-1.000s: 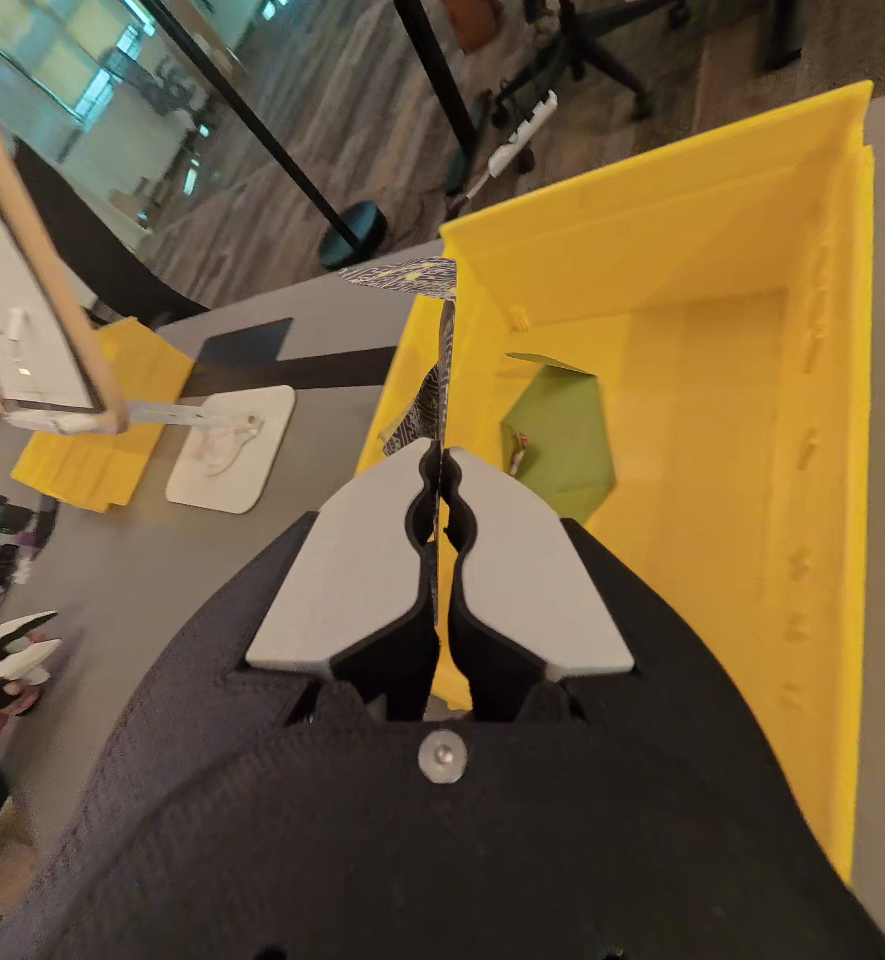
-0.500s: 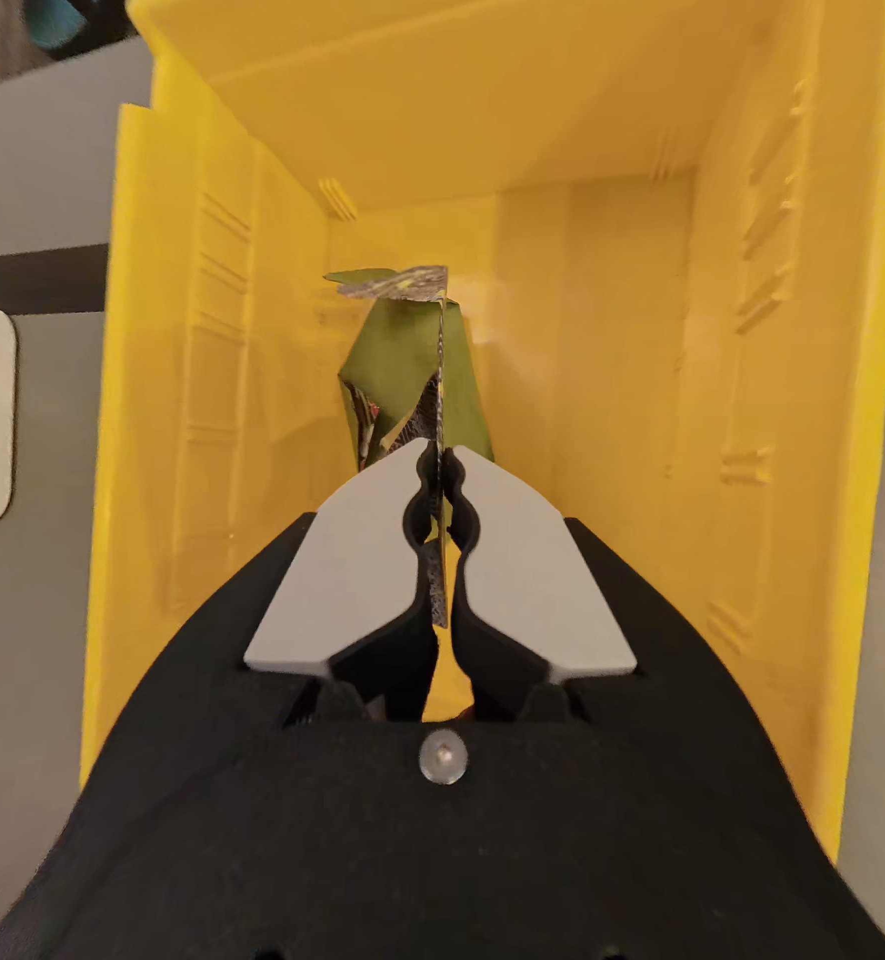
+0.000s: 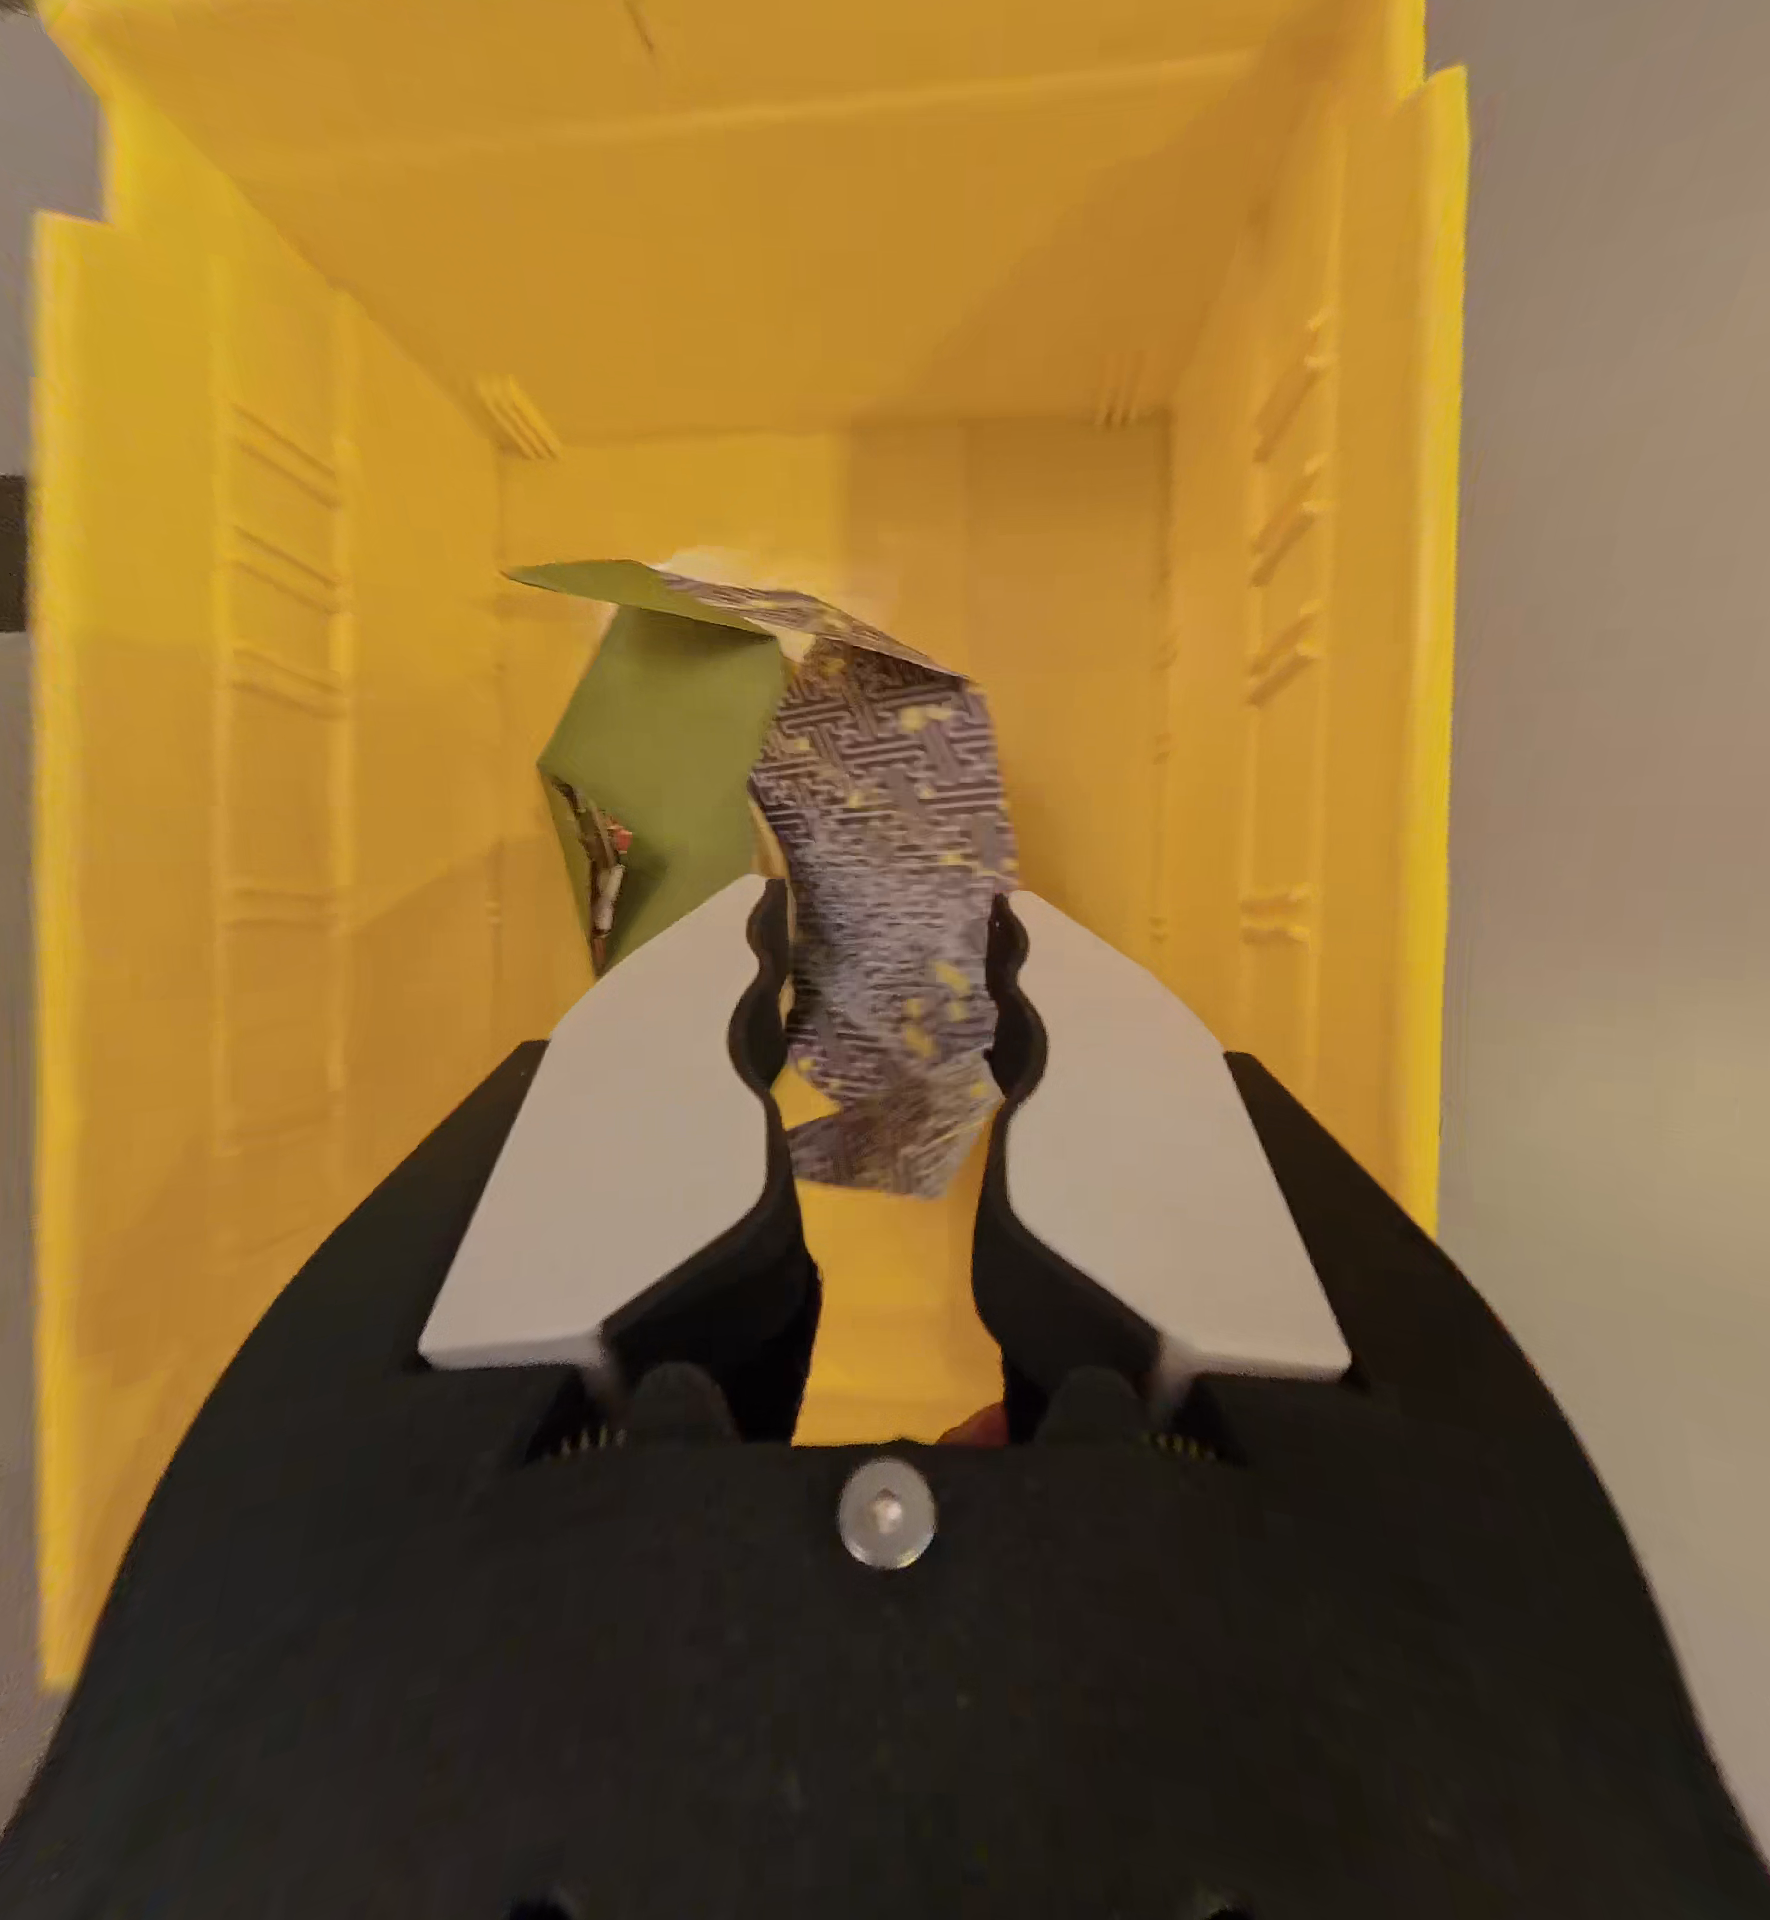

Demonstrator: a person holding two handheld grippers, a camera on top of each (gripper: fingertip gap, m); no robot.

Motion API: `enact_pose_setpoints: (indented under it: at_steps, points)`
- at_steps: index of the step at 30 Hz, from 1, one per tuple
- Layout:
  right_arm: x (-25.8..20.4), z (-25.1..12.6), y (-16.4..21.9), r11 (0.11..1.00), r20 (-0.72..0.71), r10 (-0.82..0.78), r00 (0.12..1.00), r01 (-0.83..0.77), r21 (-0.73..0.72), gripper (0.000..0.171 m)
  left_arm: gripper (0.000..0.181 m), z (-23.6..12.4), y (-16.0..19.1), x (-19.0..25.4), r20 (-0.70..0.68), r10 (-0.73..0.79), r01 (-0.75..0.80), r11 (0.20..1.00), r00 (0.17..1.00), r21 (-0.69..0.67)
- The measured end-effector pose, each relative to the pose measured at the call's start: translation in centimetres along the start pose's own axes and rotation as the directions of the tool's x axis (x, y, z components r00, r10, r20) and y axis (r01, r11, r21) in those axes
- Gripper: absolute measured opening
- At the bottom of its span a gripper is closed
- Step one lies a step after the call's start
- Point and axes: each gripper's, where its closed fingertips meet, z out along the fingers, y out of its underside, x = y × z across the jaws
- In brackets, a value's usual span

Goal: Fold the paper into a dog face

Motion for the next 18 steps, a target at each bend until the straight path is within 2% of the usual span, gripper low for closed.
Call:
enact_pose_setpoints:
  at_steps: [3, 10, 15, 18]
  points:
    - [0.2, -1.3, -0.3, 1.000, -0.003, -0.003, 1.000, 0.003, 0.031, 0.041, 0.044, 0.0, 0.0, -0.1, -0.007, -0.009, 0.009, 1.000, 1.000, -0.001]
    - [-2.4, -6.3, -0.4, 0.987, 0.096, -0.040, 0.995, 0.025, 0.160, 0.040, 0.044, 0.2, 0.3, 0.4, -0.016, 0.027, -0.028, 0.999, 0.999, -0.023]
    - [-5.3, -9.9, 1.9, 0.967, 0.140, -0.116, 0.983, 0.079, 0.243, 0.034, 0.045, 0.3, 0.3, 0.7, -0.019, 0.052, -0.053, 0.998, 0.998, -0.028]
    - [-8.6, -12.2, 4.0, 0.942, 0.158, -0.198, 0.967, 0.143, 0.305, 0.034, 0.052, 0.1, 0.2, 1.2, -0.035, 0.081, -0.081, 0.997, 0.996, -0.016]
